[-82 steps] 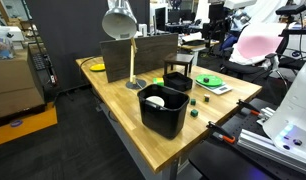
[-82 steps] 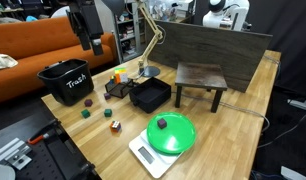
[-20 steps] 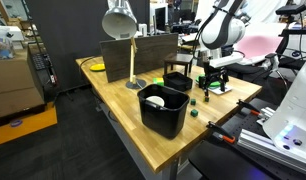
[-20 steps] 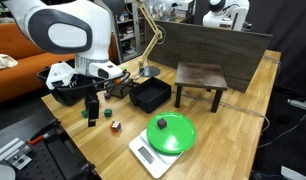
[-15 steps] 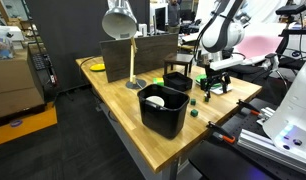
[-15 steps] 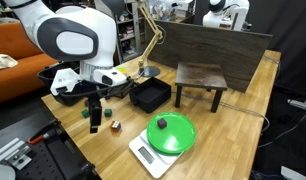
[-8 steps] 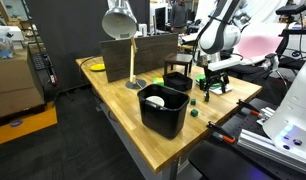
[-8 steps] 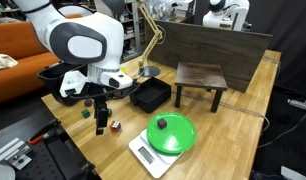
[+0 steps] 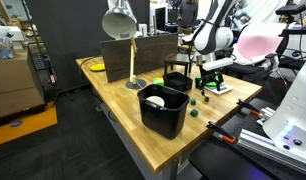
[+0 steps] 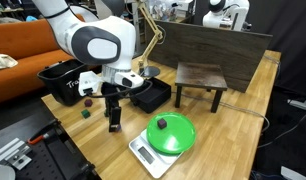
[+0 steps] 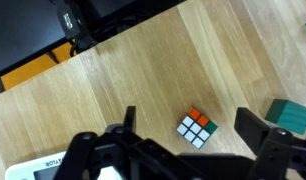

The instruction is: Move the Rubik's cube to the left side of the table

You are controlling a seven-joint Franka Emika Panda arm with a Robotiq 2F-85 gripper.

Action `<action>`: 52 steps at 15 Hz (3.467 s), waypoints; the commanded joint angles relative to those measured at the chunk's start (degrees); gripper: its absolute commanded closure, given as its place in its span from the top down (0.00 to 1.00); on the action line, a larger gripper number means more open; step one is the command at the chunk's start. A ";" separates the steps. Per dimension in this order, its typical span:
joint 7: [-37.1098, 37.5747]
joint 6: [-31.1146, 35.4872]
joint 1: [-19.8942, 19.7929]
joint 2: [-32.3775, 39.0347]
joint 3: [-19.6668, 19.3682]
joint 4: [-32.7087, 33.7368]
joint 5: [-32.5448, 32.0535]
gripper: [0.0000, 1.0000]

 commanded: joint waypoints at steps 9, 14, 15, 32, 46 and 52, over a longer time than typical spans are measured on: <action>-0.37 -1.08 0.62 0.64 -1.53 1.39 -2.48 1.00; -1.70 -1.26 0.31 1.97 -0.86 2.91 -1.24 1.00; -2.43 -1.15 0.04 2.41 -0.49 2.96 -0.32 1.00; -10.52 -0.50 -1.23 7.54 1.13 6.38 6.94 0.19; -9.40 -0.49 0.24 -3.42 -0.14 0.81 3.62 0.17; -2.12 -0.45 -0.15 -16.11 -0.54 -2.87 -7.26 0.17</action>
